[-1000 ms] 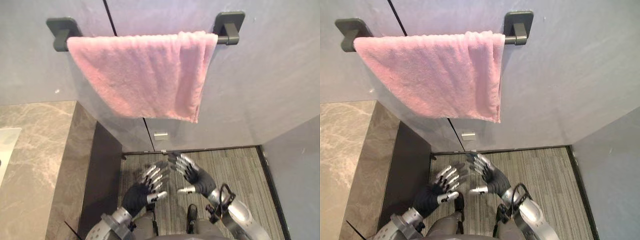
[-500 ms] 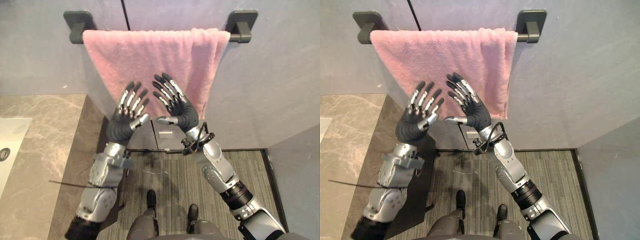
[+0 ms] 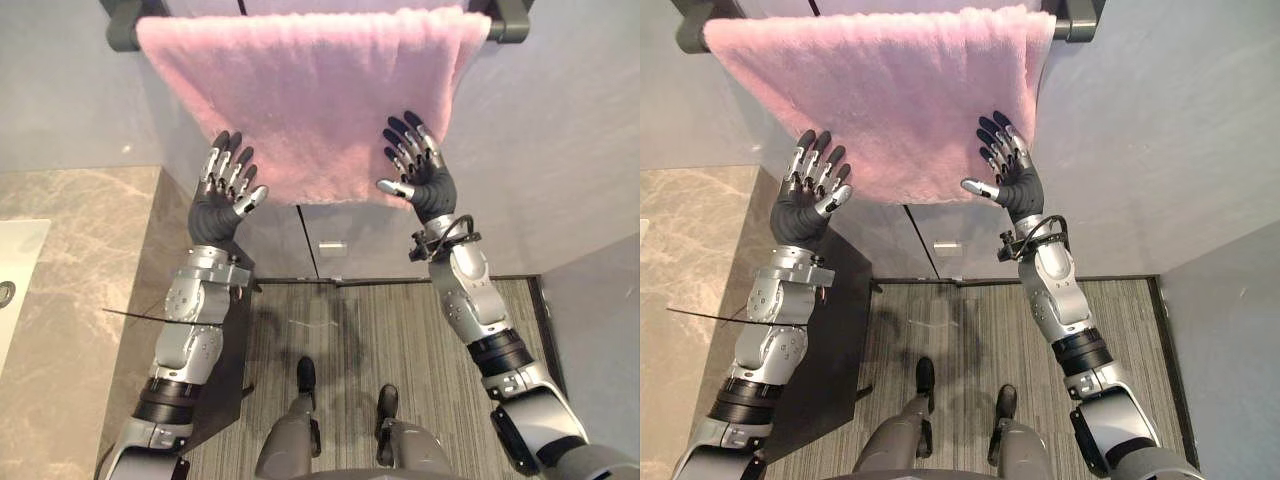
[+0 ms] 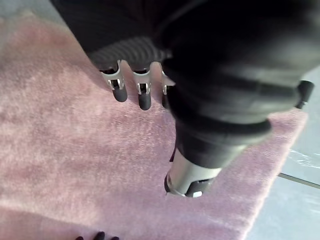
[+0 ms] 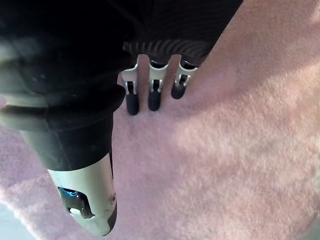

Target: Organize washtable

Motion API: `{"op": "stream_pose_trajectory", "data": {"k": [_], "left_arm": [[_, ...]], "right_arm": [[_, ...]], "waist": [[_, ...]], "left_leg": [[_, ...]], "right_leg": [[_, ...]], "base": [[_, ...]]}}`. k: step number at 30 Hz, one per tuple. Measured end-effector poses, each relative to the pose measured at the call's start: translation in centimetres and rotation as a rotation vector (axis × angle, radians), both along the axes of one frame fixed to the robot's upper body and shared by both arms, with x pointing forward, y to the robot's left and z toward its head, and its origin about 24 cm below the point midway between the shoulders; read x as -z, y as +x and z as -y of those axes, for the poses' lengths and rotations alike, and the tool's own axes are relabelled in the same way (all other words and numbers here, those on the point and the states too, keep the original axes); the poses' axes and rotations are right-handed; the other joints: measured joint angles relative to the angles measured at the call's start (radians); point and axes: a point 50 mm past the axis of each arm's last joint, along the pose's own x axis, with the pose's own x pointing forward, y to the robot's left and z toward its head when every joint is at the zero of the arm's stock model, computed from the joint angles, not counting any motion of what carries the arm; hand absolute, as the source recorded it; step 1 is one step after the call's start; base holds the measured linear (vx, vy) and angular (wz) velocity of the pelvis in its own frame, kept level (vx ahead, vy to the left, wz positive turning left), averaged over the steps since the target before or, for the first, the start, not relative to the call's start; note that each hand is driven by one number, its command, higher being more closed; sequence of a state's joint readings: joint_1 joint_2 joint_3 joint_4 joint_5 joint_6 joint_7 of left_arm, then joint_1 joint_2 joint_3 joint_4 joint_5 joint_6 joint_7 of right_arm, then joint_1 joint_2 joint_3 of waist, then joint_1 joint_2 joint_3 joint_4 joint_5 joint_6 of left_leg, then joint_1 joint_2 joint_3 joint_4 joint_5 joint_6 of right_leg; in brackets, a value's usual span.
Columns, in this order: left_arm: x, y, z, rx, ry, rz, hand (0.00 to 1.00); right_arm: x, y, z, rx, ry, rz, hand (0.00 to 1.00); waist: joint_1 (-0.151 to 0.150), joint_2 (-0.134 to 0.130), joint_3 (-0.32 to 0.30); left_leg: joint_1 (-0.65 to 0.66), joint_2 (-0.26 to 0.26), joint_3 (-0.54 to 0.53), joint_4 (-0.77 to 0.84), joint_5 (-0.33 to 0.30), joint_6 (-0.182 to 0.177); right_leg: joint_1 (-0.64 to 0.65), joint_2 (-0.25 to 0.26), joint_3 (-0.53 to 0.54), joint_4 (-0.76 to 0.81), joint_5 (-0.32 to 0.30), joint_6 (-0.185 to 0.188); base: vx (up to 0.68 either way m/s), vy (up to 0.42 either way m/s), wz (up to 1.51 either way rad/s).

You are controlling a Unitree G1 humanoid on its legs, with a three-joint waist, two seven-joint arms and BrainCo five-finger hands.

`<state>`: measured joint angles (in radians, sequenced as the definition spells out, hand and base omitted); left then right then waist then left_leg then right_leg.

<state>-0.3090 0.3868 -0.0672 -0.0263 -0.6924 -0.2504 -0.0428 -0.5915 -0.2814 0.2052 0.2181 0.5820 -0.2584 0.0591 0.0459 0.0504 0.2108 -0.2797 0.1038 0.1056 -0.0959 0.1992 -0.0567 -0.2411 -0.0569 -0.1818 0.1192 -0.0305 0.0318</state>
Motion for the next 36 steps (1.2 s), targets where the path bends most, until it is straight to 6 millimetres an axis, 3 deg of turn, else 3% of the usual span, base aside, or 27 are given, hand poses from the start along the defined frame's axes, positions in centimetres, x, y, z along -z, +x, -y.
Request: {"op": "stream_pose_trajectory", "data": {"k": [6,8,11,12,14,16,17,19,23,25,26,27,28,29,31,32,33,34,35,36], "left_arm": [[0.5,0.0,0.2,-0.001,-0.012,-0.015,0.00],[1.3,-0.2,0.5,-0.004,-0.029,-0.038,0.00],[4.8,-1.5,0.8,-0.039,-0.028,-0.149,0.00],[7.5,-2.4,0.7,-0.075,-0.012,-0.244,0.00],[11.2,-3.9,0.2,-0.120,0.001,-0.390,0.00],[17.2,-7.5,-0.9,-0.206,0.015,-0.651,0.00],[18.6,-8.7,-1.2,-0.224,0.025,-0.717,0.00],[23.5,-12.9,-1.9,-0.274,0.067,-0.962,0.00],[28.3,-18.2,-1.9,-0.332,0.103,-1.262,0.00],[29.6,-20.2,-1.5,-0.342,0.123,-1.370,0.00],[29.6,-20.4,-2.2,-0.395,0.105,-1.379,0.00],[29.7,-20.2,-2.5,-0.420,0.111,-1.388,0.00],[30.1,-20.9,-2.6,-0.448,0.081,-1.421,0.00],[30.4,-21.6,-2.3,-0.469,0.044,-1.447,0.00],[31.2,-22.9,-1.5,-0.485,-0.022,-1.513,0.00],[31.5,-23.2,-1.1,-0.484,-0.042,-1.533,0.00],[31.6,-23.8,-1.5,-0.516,-0.054,-1.552,0.00],[31.4,-23.9,-2.5,-0.544,-0.042,-1.547,0.00],[31.4,-23.8,-2.6,-0.546,-0.043,-1.545,0.00],[31.5,-23.5,-1.7,-0.517,-0.047,-1.548,0.00]], "right_arm": [[0.2,0.0,-0.1,-0.004,-0.001,-0.003,0.00],[1.2,-0.3,0.0,-0.001,0.012,-0.033,0.00],[6.0,-1.9,0.5,0.028,0.038,-0.181,0.00],[9.2,-3.4,1.4,0.064,0.026,-0.283,0.00],[12.7,-5.4,2.7,0.110,0.029,-0.408,0.00],[17.5,-9.3,4.4,0.171,-0.004,-0.591,0.00],[18.6,-10.3,4.7,0.183,-0.021,-0.637,0.00],[23.2,-13.9,5.9,0.218,-0.082,-0.842,0.00],[28.4,-18.9,6.4,0.223,-0.201,-1.133,0.00],[29.8,-20.9,6.2,0.215,-0.245,-1.225,0.00],[30.6,-22.3,5.8,0.216,-0.257,-1.282,0.00],[31.1,-22.9,5.4,0.221,-0.248,-1.317,0.00],[31.4,-23.5,6.0,0.259,-0.244,-1.345,0.00],[31.5,-23.7,6.4,0.288,-0.243,-1.357,0.00],[31.7,-24.3,7.8,0.371,-0.222,-1.387,0.00],[31.8,-24.4,8.5,0.403,-0.215,-1.395,0.00],[32.2,-24.3,8.3,0.417,-0.200,-1.427,0.00],[32.9,-25.0,7.5,0.403,-0.195,-1.486,0.00],[32.9,-25.1,7.7,0.421,-0.183,-1.488,0.00],[32.7,-24.7,8.5,0.462,-0.177,-1.480,0.00]], "waist": [[-0.002,0.001,0.001],[-0.002,0.001,0.001],[-0.001,0.000,0.000],[0.000,0.000,0.000],[0.000,0.000,0.000],[-0.007,-0.001,0.000],[-0.008,-0.001,0.000],[-0.006,-0.003,-0.002],[-0.003,-0.010,-0.021],[-0.007,-0.015,-0.040],[-0.004,-0.048,-0.054],[0.002,-0.056,-0.053],[-0.002,-0.047,-0.058],[-0.005,-0.037,-0.064],[-0.006,0.014,-0.093],[-0.006,0.026,-0.094],[-0.029,0.010,-0.113],[-0.050,-0.052,-0.142],[-0.049,-0.038,-0.138],[-0.046,-0.003,-0.131]], "left_leg": [[0.000,0.002,0.005,0.001,0.000,-0.001],[0.003,0.002,0.006,0.001,0.000,-0.001],[0.016,0.001,0.007,0.000,-0.001,-0.002],[0.026,0.001,0.007,0.000,-0.003,-0.004],[0.049,0.002,0.009,0.000,-0.011,-0.004],[0.101,0.001,0.016,0.001,-0.028,-0.011],[0.114,0.001,0.017,0.001,-0.031,-0.011],[0.150,0.002,0.009,0.001,-0.036,-0.014],[0.159,0.003,-0.027,0.001,-0.036,-0.015],[0.136,0.014,0.018,0.034,-0.106,-0.031],[0.125,0.019,0.130,0.103,-0.160,0.008],[0.091,0.060,0.211,0.301,-0.185,0.048],[0.082,0.127,0.265,0.551,-0.250,0.047],[0.086,0.170,0.269,0.688,-0.291,0.037],[0.108,0.235,0.233,0.841,-0.303,0.001],[0.104,0.219,0.225,0.830,-0.305,-0.022],[0.130,0.143,0.179,0.731,-0.305,-0.032],[0.195,0.067,0.108,0.595,-0.345,-0.052],[0.197,0.083,0.100,0.659,-0.385,-0.061],[0.239,0.126,0.097,0.685,-0.427,-0.092]], "right_leg": [[-0.001,0.002,0.005,-0.001,-0.001,-0.001],[0.001,0.002,0.008,-0.001,-0.001,-0.001],[0.014,0.002,0.010,-0.003,-0.001,-0.001],[0.027,0.003,0.010,-0.007,-0.001,-0.001],[0.050,0.003,0.013,-0.013,-0.002,-0.001],[0.102,0.003,0.021,-0.017,-0.013,0.005],[0.113,0.003,0.021,-0.016,-0.017,0.006],[0.152,0.005,0.012,-0.011,-0.034,0.007],[0.169,-0.002,-0.041,0.033,-0.064,0.003],[0.170,-0.012,-0.101,0.071,-0.079,-0.003],[0.175,-0.055,-0.132,0.057,-0.074,-0.014],[0.177,-0.075,-0.149,0.079,-0.078,-0.020],[0.195,-0.087,-0.171,0.111,-0.084,-0.028],[0.205,-0.090,-0.173,0.124,-0.084,-0.028],[0.215,-0.088,-0.174,0.142,-0.086,-0.017],[0.225,-0.082,-0.173,0.141,-0.087,-0.001],[0.218,-0.095,-0.141,0.114,-0.091,0.004],[0.203,-0.117,-0.102,0.066,-0.060,-0.014],[0.201,-0.116,-0.123,0.065,-0.043,0.003],[0.184,-0.086,-0.129,0.090,-0.026,0.017]], "base": [[0.02,-0.004,-0.01],[0.00,0.000,0.00],[0.00,0.000,0.00],[0.00,0.000,0.00],[0.01,0.002,-0.03],[0.02,0.005,-0.07],[0.00,0.000,0.00],[0.02,0.000,0.12],[-0.01,-0.006,0.37],[-0.04,-0.006,0.74],[-0.05,0.008,0.80],[-0.03,0.041,0.58],[-0.02,0.030,0.25],[-0.05,0.124,0.04],[-0.11,0.228,-0.09],[-0.13,0.187,0.14],[-0.15,0.123,0.52],[-0.19,0.103,0.63],[-0.20,0.146,0.51],[-0.17,0.223,0.21]]}}
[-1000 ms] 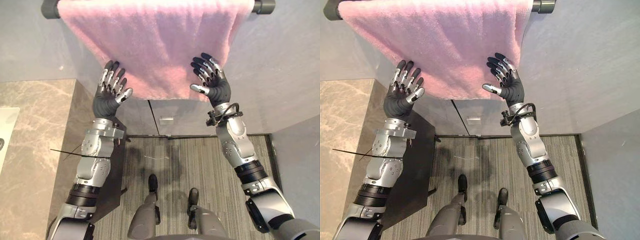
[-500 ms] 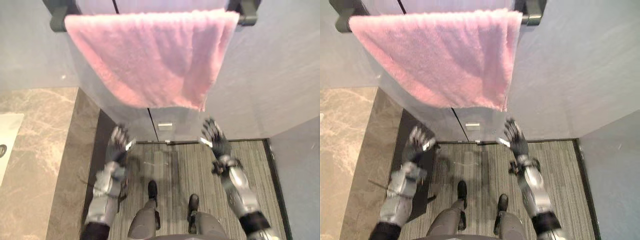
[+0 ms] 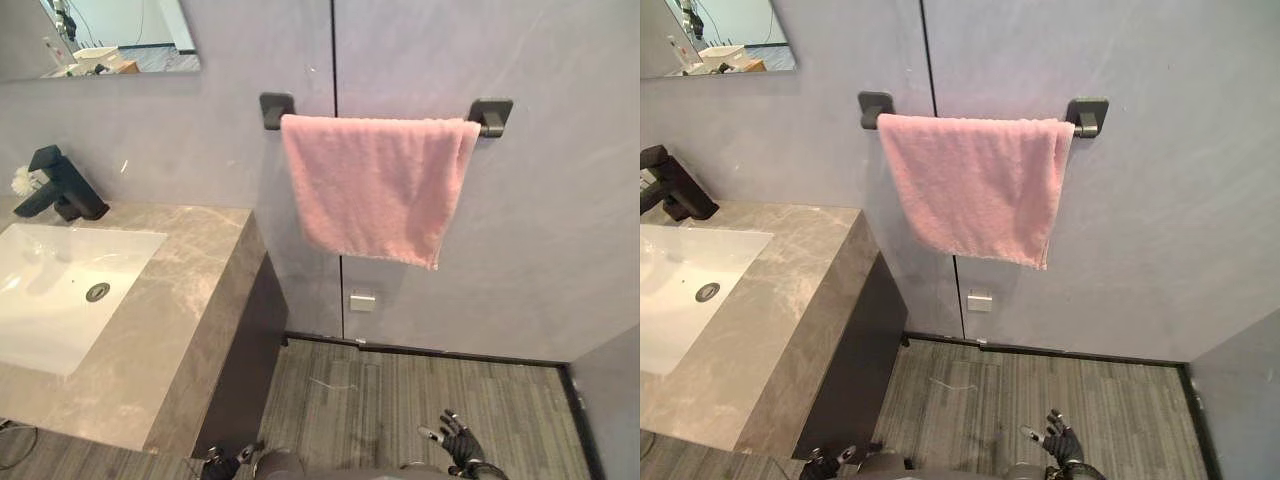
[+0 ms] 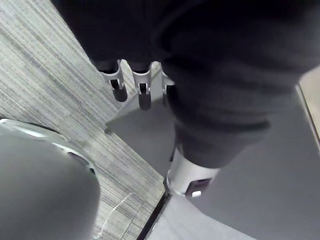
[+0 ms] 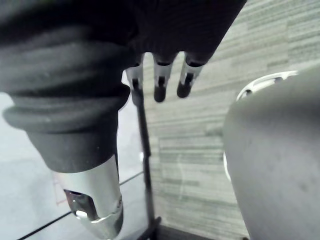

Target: Organize washtable

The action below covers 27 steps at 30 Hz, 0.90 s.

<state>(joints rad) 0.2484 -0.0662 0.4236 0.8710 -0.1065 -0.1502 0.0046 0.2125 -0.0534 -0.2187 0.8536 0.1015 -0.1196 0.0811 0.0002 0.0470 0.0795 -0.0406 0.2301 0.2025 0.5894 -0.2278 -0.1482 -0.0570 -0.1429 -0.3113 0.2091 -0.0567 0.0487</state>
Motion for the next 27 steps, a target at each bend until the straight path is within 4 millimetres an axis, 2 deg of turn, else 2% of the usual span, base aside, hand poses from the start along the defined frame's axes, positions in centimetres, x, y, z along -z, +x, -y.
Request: {"op": "stream_pose_trajectory", "data": {"k": [1,2,4,5,6,7,9,11,13,14,15,16,17,20,21,22,23,24,25,27], "left_arm": [[0.1,0.7,0.7,0.048,-0.016,0.002,0.00],[0.0,1.5,1.0,0.075,-0.016,0.016,0.00],[-1.0,5.0,1.1,0.238,0.034,0.093,0.00],[-1.3,5.5,0.9,0.264,0.049,0.104,0.00],[-1.5,5.9,1.1,0.266,0.053,0.120,0.00],[-1.9,6.8,1.1,0.260,0.069,0.153,0.00],[-2.2,7.1,1.0,0.258,0.082,0.166,0.00],[-2.0,6.3,0.8,0.254,0.082,0.148,0.00],[-1.6,4.9,0.8,0.249,0.078,0.111,0.00],[-1.5,4.4,0.7,0.242,0.078,0.100,0.00],[-1.4,4.3,0.6,0.241,0.080,0.093,0.00],[-1.2,4.0,0.8,0.220,0.069,0.085,0.00],[-1.2,3.9,1.2,0.217,0.059,0.086,0.00],[-1.2,4.1,1.7,0.218,0.048,0.092,0.00],[-1.2,4.2,1.8,0.208,0.048,0.097,0.00],[-1.2,4.3,1.7,0.188,0.050,0.099,0.00],[-1.2,4.1,1.7,0.168,0.049,0.094,0.00],[-1.2,4.1,1.3,0.121,0.055,0.093,0.00],[-1.3,4.3,1.1,0.100,0.057,0.098,0.00],[-1.3,4.1,0.6,0.065,0.066,0.096,0.00]], "right_arm": [[-0.2,1.0,0.3,-0.002,-0.025,0.003,0.00],[-0.2,1.4,0.2,-0.009,-0.029,0.004,0.00],[-0.1,2.6,-1.4,-0.050,-0.006,0.012,0.00],[-0.2,2.6,-1.4,-0.050,-0.006,0.013,0.00],[-0.2,2.6,-1.3,-0.045,-0.012,0.012,0.00],[-0.5,3.2,-1.2,-0.032,-0.021,0.032,0.00],[-0.6,3.1,-1.4,-0.026,-0.018,0.042,0.00],[-0.7,3.3,-2.0,-0.048,-0.008,0.053,0.00],[-0.7,3.6,-3.3,-0.063,0.022,0.065,0.00],[-0.7,3.5,-3.7,-0.060,0.034,0.064,0.00],[-0.7,3.5,-3.7,-0.059,0.036,0.064,0.00],[-0.7,3.5,-3.4,-0.053,0.031,0.067,0.00],[-0.6,3.4,-3.2,-0.045,0.030,0.061,0.00],[-1.0,4.6,-2.8,-0.063,0.015,0.093,0.00],[-1.2,5.1,-2.7,-0.078,0.004,0.109,0.00],[-1.3,5.1,-2.4,-0.083,-0.010,0.110,0.00],[-1.1,4.8,-2.0,-0.076,-0.024,0.097,0.00],[-0.4,3.5,-1.7,-0.056,-0.028,0.036,0.00],[-0.3,3.3,-1.7,-0.053,-0.030,0.026,0.00],[-0.2,3.1,-1.7,-0.054,-0.037,0.019,0.00]], "waist": [[-0.004,0.026,0.001],[-0.005,0.017,0.011],[0.000,-0.039,0.063],[0.001,-0.051,0.062],[0.014,-0.028,0.064],[0.012,-0.038,0.071],[0.015,-0.029,0.079],[0.017,-0.050,0.066],[0.024,-0.076,0.042],[0.036,-0.083,0.034],[0.051,-0.096,0.022],[0.067,-0.077,0.011],[0.074,-0.071,0.008],[0.086,-0.060,0.001],[0.094,-0.049,0.000],[0.090,-0.037,0.004],[0.087,-0.028,0.010],[0.091,-0.040,0.013],[0.092,-0.052,0.023],[0.094,-0.070,0.041]], "left_leg": [[0.039,-0.007,0.013,-0.109,-0.060,-0.018],[0.043,-0.015,0.030,-0.144,-0.070,-0.001],[0.032,-0.077,0.045,-0.203,-0.077,0.023],[0.014,-0.083,0.050,-0.194,-0.074,0.044],[-0.003,-0.074,0.074,-0.205,-0.063,0.094],[-0.006,-0.071,0.091,-0.216,-0.047,0.119],[-0.002,-0.074,0.091,-0.219,-0.030,0.126],[0.001,-0.089,0.098,-0.250,0.010,0.122],[-0.021,-0.098,0.099,-0.285,0.063,0.111],[-0.045,-0.096,0.092,-0.286,0.083,0.103],[-0.073,-0.091,0.081,-0.286,0.115,0.098],[-0.094,-0.089,0.054,-0.320,0.160,0.102],[-0.108,-0.074,0.039,-0.360,0.211,0.093],[-0.183,-0.069,-0.015,-0.420,0.307,0.074],[-0.231,-0.068,-0.053,-0.447,0.363,0.075],[-0.260,-0.066,-0.092,-0.500,0.433,0.098],[-0.262,-0.066,-0.074,-0.524,0.444,0.127],[-0.274,-0.058,0.079,-0.445,0.405,0.132],[-0.275,-0.058,0.135,-0.391,0.367,0.146],[-0.276,-0.054,0.166,-0.262,0.268,0.171]], "right_leg": [[-0.039,0.003,0.002,0.036,0.007,0.009],[-0.060,-0.004,0.005,0.050,0.012,0.006],[-0.135,-0.054,0.048,0.100,0.047,0.032],[-0.151,-0.055,0.073,0.098,0.075,0.042],[-0.171,-0.044,0.129,0.073,0.121,0.076],[-0.200,-0.043,0.176,0.245,0.056,0.055],[-0.209,-0.058,0.191,0.499,-0.025,0.047],[-0.176,-0.078,0.224,0.671,-0.044,0.048],[-0.113,-0.090,0.284,0.681,-0.045,0.046],[-0.067,-0.084,0.320,0.613,-0.070,0.058],[-0.019,-0.051,0.346,0.511,-0.136,0.075],[0.014,-0.018,0.372,0.405,-0.171,0.084],[0.046,0.004,0.381,0.313,-0.197,0.074],[0.055,0.034,0.346,0.194,-0.271,0.060],[0.040,0.057,0.301,0.163,-0.294,0.030],[0.033,0.064,0.225,0.149,-0.304,0.003],[0.034,0.068,0.164,0.148,-0.298,-0.010],[0.044,0.052,0.060,0.153,-0.296,-0.023],[0.055,0.037,0.013,0.154,-0.291,-0.030],[0.075,0.003,-0.086,0.163,-0.287,-0.035]], "base": [[-0.16,0.256,0.10],[-0.21,0.249,0.14],[-0.38,0.181,0.06],[-0.43,0.147,-0.30],[-0.37,0.072,-0.40],[-0.42,0.079,-0.32],[-0.25,-0.005,-0.08],[-0.18,-0.069,-0.07],[-0.16,-0.217,-0.01],[-0.19,-0.338,0.08],[-0.20,-0.304,0.23],[-0.26,-0.355,0.41],[-0.23,-0.279,0.52],[-0.28,-0.262,0.55],[-0.36,-0.219,1.01],[-0.37,-0.190,1.36],[-0.42,-0.140,2.06],[-0.31,-0.088,1.91],[-0.28,-0.102,1.92],[-0.14,-0.024,1.53]]}}
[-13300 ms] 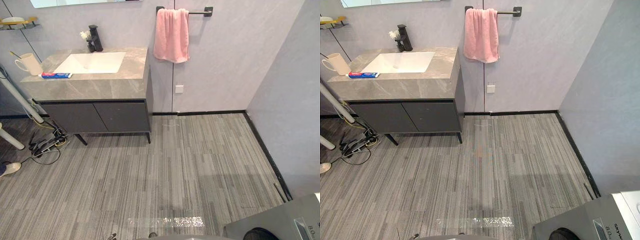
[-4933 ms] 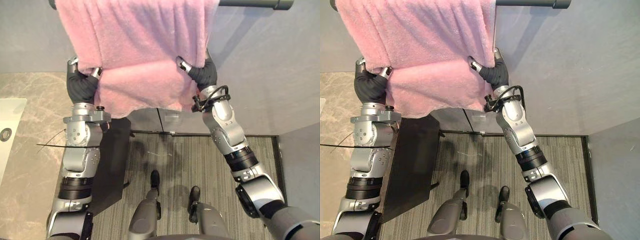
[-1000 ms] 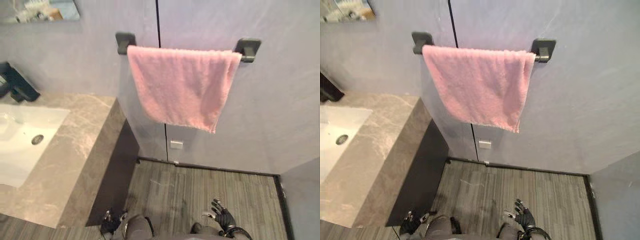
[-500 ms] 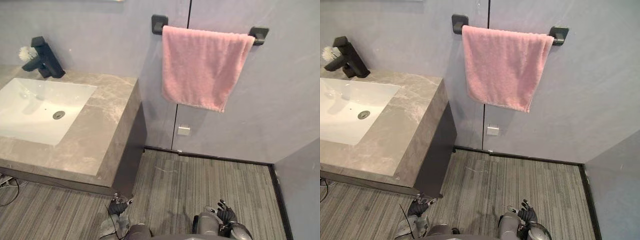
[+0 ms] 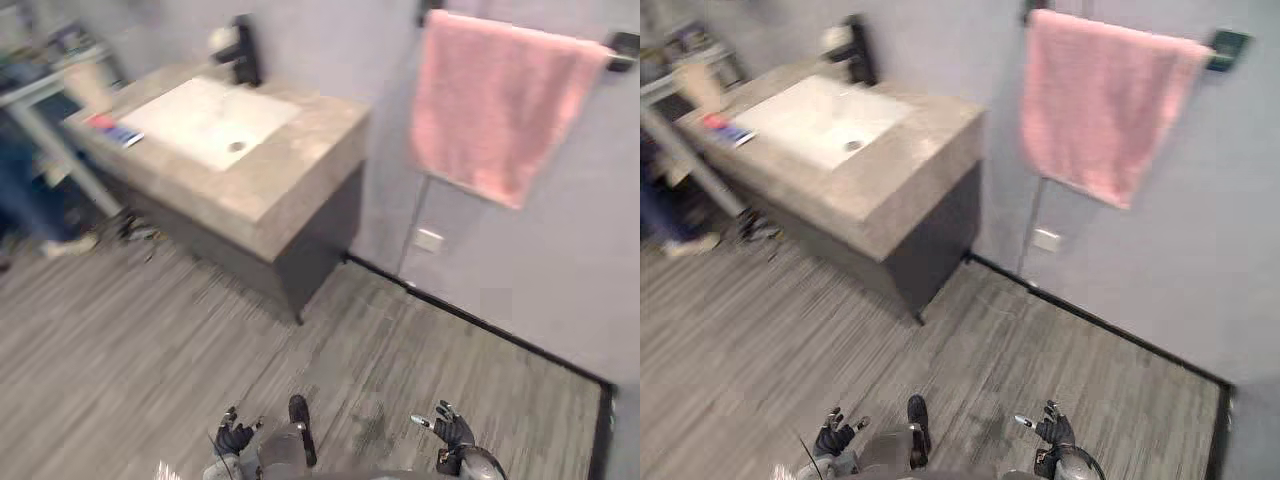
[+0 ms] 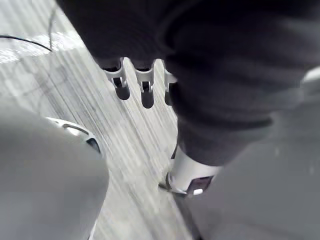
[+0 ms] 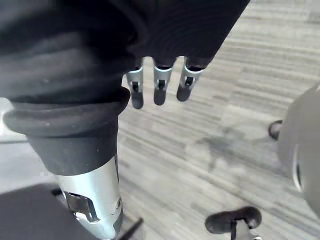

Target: Organize washtable

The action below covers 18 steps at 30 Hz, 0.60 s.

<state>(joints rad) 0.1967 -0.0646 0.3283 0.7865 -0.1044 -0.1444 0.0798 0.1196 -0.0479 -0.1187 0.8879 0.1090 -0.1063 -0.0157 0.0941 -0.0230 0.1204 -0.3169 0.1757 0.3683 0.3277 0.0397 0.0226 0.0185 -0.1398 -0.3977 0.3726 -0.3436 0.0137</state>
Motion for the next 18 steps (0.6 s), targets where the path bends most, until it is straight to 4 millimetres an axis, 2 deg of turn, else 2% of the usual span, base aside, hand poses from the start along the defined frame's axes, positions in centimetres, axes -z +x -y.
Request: {"op": "stream_pose_trajectory", "data": {"k": [1,2,4,5,6,7,8,9,10,11,12,13,14,15,16,17,18], "left_arm": [[0.0,-0.2,-0.3,-0.025,0.003,0.002,0.00],[0.1,-0.4,-0.4,-0.040,0.004,0.001,0.00],[0.3,-1.3,-1.3,-0.091,0.006,-0.023,0.00],[0.5,-1.8,-1.7,-0.103,0.009,-0.044,0.00],[1.0,-3.1,-2.1,-0.109,0.013,-0.102,0.00],[1.5,-4.4,-2.3,-0.111,0.006,-0.165,0.00],[1.5,-4.9,-2.7,-0.108,0.014,-0.186,0.00],[1.6,-5.1,-3.1,-0.106,0.022,-0.203,0.00],[1.5,-5.3,-3.7,-0.110,0.036,-0.210,0.00],[1.6,-5.4,-3.3,-0.111,0.026,-0.217,0.00],[1.7,-5.1,-3.0,-0.104,0.021,-0.214,0.00],[1.8,-5.2,-2.4,-0.097,0.014,-0.219,0.00],[1.9,-5.1,-1.9,-0.080,0.006,-0.219,0.00],[1.8,-4.9,-1.7,-0.064,0.007,-0.215,0.00],[1.7,-4.2,-1.4,-0.020,0.015,-0.201,0.00],[1.6,-3.6,-1.2,0.022,0.024,-0.183,0.00],[1.5,-3.5,-1.3,0.039,0.033,-0.183,0.00]], "right_arm": [[0.0,-0.1,0.1,0.004,-0.002,-0.003,0.00],[0.2,-0.2,0.2,0.011,-0.001,-0.012,0.00],[0.5,-0.6,0.4,0.040,0.006,-0.040,0.00],[0.7,-0.8,0.4,0.046,0.008,-0.052,0.00],[0.9,-1.2,0.7,0.061,0.008,-0.070,0.00],[1.0,-1.1,0.6,0.069,0.016,-0.080,0.00],[1.1,-1.3,0.3,0.068,0.025,-0.087,0.00],[1.4,-2.3,0.2,0.075,0.036,-0.116,0.00],[1.5,-2.3,0.3,0.085,0.037,-0.119,0.00],[1.3,-2.0,1.1,0.096,0.020,-0.111,0.00],[1.3,-2.2,1.4,0.114,0.017,-0.116,0.00],[1.2,-2.3,2.0,0.124,0.006,-0.113,0.00],[1.1,-2.3,2.3,0.119,-0.002,-0.111,0.00],[1.2,-2.5,2.3,0.124,-0.002,-0.116,0.00],[1.1,-2.6,2.5,0.138,0.000,-0.103,0.00],[0.8,-2.0,2.4,0.131,-0.004,-0.074,0.00],[0.8,-1.9,2.2,0.127,-0.002,-0.068,0.00]], "waist": [[0.003,-0.001,0.001],[0.004,0.000,0.001],[0.003,0.001,0.002],[0.003,0.002,0.002],[0.001,0.013,0.005],[0.005,0.016,0.012],[0.000,-0.010,0.011],[-0.024,-0.048,0.004],[-0.025,-0.054,0.003],[-0.027,-0.009,0.024],[-0.025,-0.012,0.027],[-0.025,0.008,0.026],[-0.029,0.019,0.030],[-0.031,0.025,0.033],[-0.039,0.045,0.045],[-0.054,0.047,0.059],[-0.054,0.047,0.064]], "left_leg": [[0.001,0.014,-0.013,0.076,-0.064,-0.010],[0.000,0.027,-0.022,0.117,-0.102,-0.014],[0.013,0.072,-0.039,0.218,-0.189,-0.020],[0.018,0.087,-0.034,0.233,-0.211,-0.020],[0.031,0.104,-0.020,0.224,-0.242,-0.040],[0.032,0.042,-0.026,0.181,-0.234,-0.040],[0.036,-0.008,-0.037,0.125,-0.215,-0.040],[0.051,-0.061,0.005,0.028,-0.223,-0.047],[0.046,-0.035,0.088,0.046,-0.235,-0.054],[0.033,-0.021,0.111,0.062,-0.192,-0.007],[0.027,-0.060,0.090,0.062,-0.203,0.009],[0.016,-0.106,0.062,0.062,-0.224,0.038],[0.020,-0.151,0.034,0.064,-0.241,0.064],[0.034,-0.175,0.014,0.062,-0.244,0.068],[0.074,-0.210,-0.026,0.066,-0.264,0.094],[0.134,-0.234,-0.064,0.052,-0.277,0.105],[0.166,-0.245,-0.074,0.030,-0.278,0.106]], "right_leg": [[-0.001,-0.019,-0.050,0.015,0.001,0.001],[0.001,-0.028,-0.080,0.017,0.005,0.008],[0.022,-0.060,-0.147,0.010,0.025,0.044],[0.033,-0.069,-0.160,0.004,0.033,0.060],[0.049,-0.077,-0.180,-0.005,0.048,0.087],[0.051,-0.098,-0.187,-0.022,0.058,0.112],[0.051,-0.116,-0.191,-0.049,0.064,0.114],[0.061,-0.149,-0.215,-0.131,0.113,0.103],[0.077,-0.155,-0.256,-0.177,0.168,0.115],[0.102,-0.144,-0.290,-0.185,0.187,0.139],[0.113,-0.170,-0.301,-0.184,0.196,0.151],[0.123,-0.210,-0.324,-0.150,0.215,0.167],[0.114,-0.269,-0.328,-0.040,0.220,0.159],[0.104,-0.308,-0.314,0.044,0.224,0.141],[0.043,-0.358,-0.199,0.251,0.244,-0.049],[-0.039,-0.318,-0.001,0.441,0.221,-0.057],[-0.087,-0.275,0.086,0.516,0.192,-0.014]], "base": [[-0.14,0.081,1.43],[-0.15,0.170,1.23],[-0.07,0.239,0.94],[-0.03,0.319,0.74],[0.00,0.374,0.60],[0.00,0.371,0.65],[0.03,0.348,1.09],[0.06,0.237,1.33],[0.09,0.261,1.55],[0.07,0.186,1.18],[0.10,0.390,1.08],[0.13,0.465,1.12],[0.17,0.501,1.07],[0.19,0.401,1.20],[0.21,0.360,1.14],[0.21,0.317,1.00],[0.23,0.234,0.71]]}}
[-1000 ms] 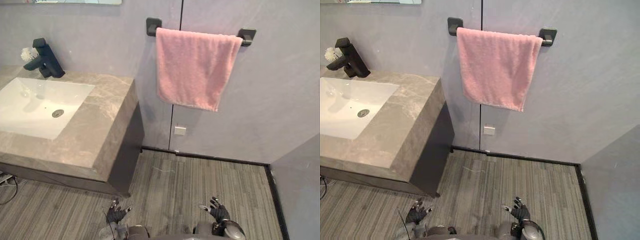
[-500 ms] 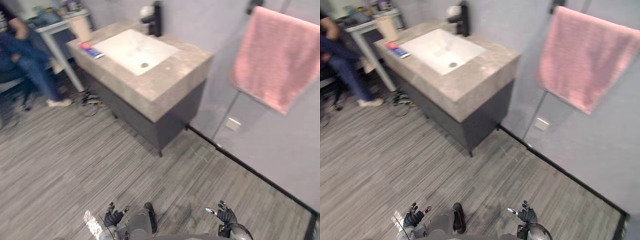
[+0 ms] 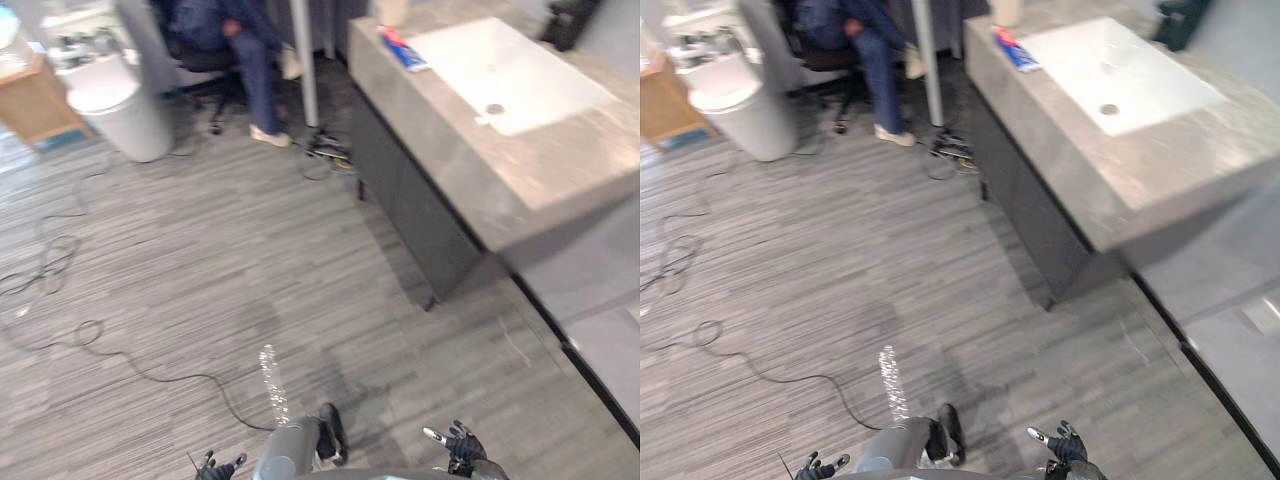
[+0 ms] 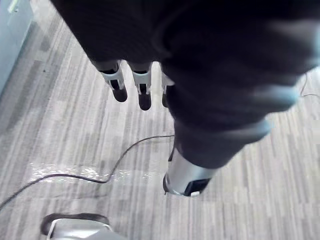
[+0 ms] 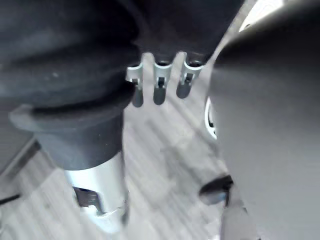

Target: Organize washtable

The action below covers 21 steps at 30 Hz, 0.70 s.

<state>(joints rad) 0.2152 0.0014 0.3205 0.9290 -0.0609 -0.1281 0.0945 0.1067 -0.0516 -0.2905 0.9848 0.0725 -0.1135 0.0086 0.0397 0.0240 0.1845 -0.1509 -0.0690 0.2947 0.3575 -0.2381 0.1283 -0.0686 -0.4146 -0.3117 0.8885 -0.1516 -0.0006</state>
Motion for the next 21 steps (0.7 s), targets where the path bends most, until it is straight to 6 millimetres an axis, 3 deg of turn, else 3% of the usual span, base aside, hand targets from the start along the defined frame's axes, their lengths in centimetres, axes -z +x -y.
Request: {"op": "stream_pose_trajectory", "data": {"k": [1,3,4,5,6,8,9,11,12,13,14,15,17,18,19,21], "left_arm": [[-0.2,0.4,-0.3,0.039,0.024,0.011,0.00],[-0.5,1.0,-0.3,0.101,0.051,0.026,0.00],[-0.6,1.3,-0.3,0.116,0.056,0.034,0.00],[-1.0,2.1,-0.4,0.141,0.071,0.066,0.00],[-1.4,3.7,-0.1,0.190,0.081,0.103,0.00],[-1.8,5.5,1.0,0.246,0.074,0.146,0.00],[-2.1,6.7,2.2,0.279,0.054,0.184,0.00],[-2.2,7.1,2.8,0.305,0.044,0.201,0.00],[-2.2,7.1,3.3,0.322,0.034,0.198,0.00],[-2.0,7.2,4.6,0.301,-0.002,0.201,0.00],[-2.0,7.1,4.5,0.303,-0.003,0.195,0.00],[-1.9,6.7,4.2,0.264,0.001,0.191,0.00],[-1.8,6.1,3.0,0.198,0.019,0.173,0.00],[-1.8,6.0,3.0,0.194,0.022,0.172,0.00],[-2.0,6.1,2.8,0.193,0.031,0.185,0.00],[-2.2,6.3,2.7,0.185,0.039,0.196,0.00]], "right_arm": [[0.0,0.3,-0.5,-0.003,0.006,0.014,0.00],[-0.3,0.7,-0.9,-0.018,0.005,0.047,0.00],[-0.6,1.1,-1.0,-0.019,0.004,0.067,0.00],[-0.9,1.7,-1.7,-0.011,0.021,0.109,0.00],[-1.6,2.5,-1.3,-0.003,0.006,0.161,0.00],[-1.6,2.4,-1.1,0.006,0.008,0.162,0.00],[-1.7,2.5,-1.3,0.011,0.011,0.172,0.00],[-1.5,2.1,-1.8,0.017,0.025,0.156,0.00],[-1.1,1.2,-2.4,0.033,0.047,0.132,0.00],[-1.5,1.7,-1.7,0.043,0.028,0.151,0.00],[-1.6,1.9,-1.4,0.042,0.017,0.158,0.00],[-1.6,2.0,-1.5,0.020,0.015,0.152,0.00],[-1.1,1.4,-1.7,0.032,0.019,0.108,0.00],[-1.0,1.2,-1.7,0.034,0.021,0.096,0.00],[-0.8,1.0,-1.9,0.029,0.025,0.084,0.00],[-0.8,1.2,-2.1,0.011,0.024,0.087,0.00]], "waist": [[-0.001,-0.015,0.004],[-0.004,-0.023,0.003],[-0.010,-0.023,0.003],[-0.037,-0.047,0.004],[-0.059,-0.025,0.028],[-0.058,-0.031,0.022],[-0.070,-0.017,0.017],[-0.084,-0.033,0.005],[-0.091,-0.060,-0.012],[-0.098,-0.011,-0.005],[-0.095,0.009,-0.006],[-0.073,0.026,-0.006],[-0.046,0.013,0.003],[-0.044,0.009,0.003],[-0.037,-0.006,0.006],[-0.023,-0.011,0.005]], "left_leg": [[0.069,-0.013,-0.007,-0.060,-0.001,0.002],[0.141,-0.023,-0.008,-0.126,-0.009,-0.002],[0.161,-0.022,0.005,-0.142,-0.033,-0.031],[0.164,0.011,0.036,-0.052,-0.071,-0.047],[0.187,0.008,0.021,-0.027,-0.110,-0.012],[0.263,-0.018,0.013,-0.082,-0.116,-0.021],[0.331,-0.026,-0.013,-0.143,-0.121,-0.035],[0.348,-0.032,-0.026,-0.085,-0.129,-0.058],[0.306,-0.032,-0.018,0.101,-0.136,-0.081],[0.214,0.052,-0.014,0.386,-0.094,-0.150],[0.159,0.099,-0.012,0.516,-0.011,-0.205],[0.069,0.179,-0.018,0.736,0.119,-0.225],[-0.009,0.281,-0.019,0.907,0.101,-0.206],[-0.030,0.297,-0.028,0.909,0.094,-0.196],[-0.074,0.321,-0.051,0.867,0.078,-0.171],[-0.117,0.345,-0.091,0.702,0.059,-0.150]], "right_leg": [[-0.081,0.074,0.068,0.090,-0.053,0.056],[-0.187,0.159,0.042,0.087,-0.107,0.048],[-0.224,0.182,0.021,0.056,-0.118,0.049],[-0.281,0.194,-0.030,-0.016,-0.119,0.046],[-0.327,0.207,-0.067,-0.090,-0.114,0.053],[-0.342,0.221,-0.153,-0.270,-0.080,0.008],[-0.338,0.246,-0.242,-0.351,-0.038,-0.057],[-0.306,0.294,-0.279,-0.403,0.003,-0.142],[-0.256,0.337,-0.272,-0.487,0.057,-0.246],[-0.202,0.388,-0.255,-0.515,0.065,-0.259],[-0.172,0.420,-0.237,-0.544,0.061,-0.252],[-0.116,0.468,-0.182,-0.583,0.054,-0.240],[-0.013,0.498,-0.074,-0.600,0.024,-0.205],[0.014,0.499,-0.042,-0.613,0.023,-0.194],[0.063,0.498,0.027,-0.650,0.025,-0.177],[0.115,0.487,0.145,-0.704,0.036,-0.145]], "base": [[0.20,0.139,0.38],[0.25,0.143,0.25],[0.43,0.115,0.34],[0.52,0.055,0.52],[0.57,0.039,0.53],[0.52,0.100,0.39],[0.57,0.124,0.51],[0.59,0.080,0.53],[0.70,0.038,0.34],[0.69,0.069,0.02],[0.67,0.105,-0.72],[0.54,0.117,-0.96],[0.67,0.124,-1.46],[0.65,0.155,-1.66],[0.48,0.183,-1.43],[0.49,0.278,-1.72]]}}
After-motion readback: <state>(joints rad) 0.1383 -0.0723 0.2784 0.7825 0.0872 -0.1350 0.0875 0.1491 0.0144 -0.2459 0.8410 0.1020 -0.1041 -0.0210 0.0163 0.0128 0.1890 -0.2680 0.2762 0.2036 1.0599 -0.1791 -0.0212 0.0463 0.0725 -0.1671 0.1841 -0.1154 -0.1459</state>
